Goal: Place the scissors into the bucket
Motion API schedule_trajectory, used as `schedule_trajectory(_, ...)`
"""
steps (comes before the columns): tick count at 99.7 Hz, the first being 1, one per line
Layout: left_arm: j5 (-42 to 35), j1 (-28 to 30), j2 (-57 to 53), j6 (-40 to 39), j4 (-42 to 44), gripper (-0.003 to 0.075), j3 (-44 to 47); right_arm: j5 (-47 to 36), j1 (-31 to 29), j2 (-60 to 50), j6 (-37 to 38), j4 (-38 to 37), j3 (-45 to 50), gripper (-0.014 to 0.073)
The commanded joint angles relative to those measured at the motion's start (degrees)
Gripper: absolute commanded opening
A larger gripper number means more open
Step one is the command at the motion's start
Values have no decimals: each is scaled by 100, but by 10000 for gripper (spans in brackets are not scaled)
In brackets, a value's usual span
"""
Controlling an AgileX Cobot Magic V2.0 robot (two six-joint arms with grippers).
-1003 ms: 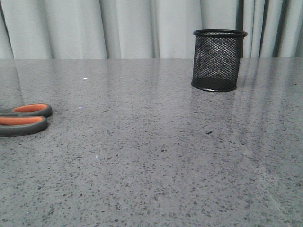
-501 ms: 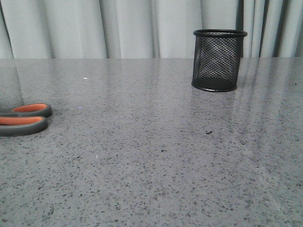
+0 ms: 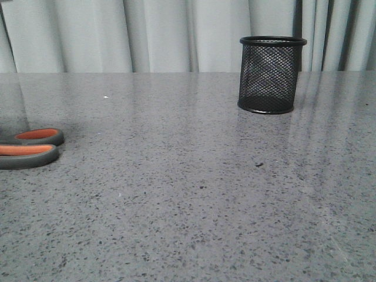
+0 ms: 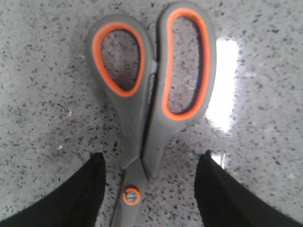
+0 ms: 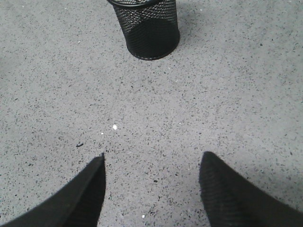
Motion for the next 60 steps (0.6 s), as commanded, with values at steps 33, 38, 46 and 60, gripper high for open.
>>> schedule_trajectory(33,120,-53,399,36,-131,388,-536,-317,-6,53,-72,35,-202,392)
schedule_trajectory(38,181,-53,440,36,-112,388,-547,-317,-6,53,-72,35,-202,392)
schedule_trajectory(46,329,-53,544,36,-48,388,-547,-317,-6,53,-72,35,-202,392)
schedule_trajectory(60,433,-53,672,36,-38,388,-547,-317,-6,53,-72,35,-202,392)
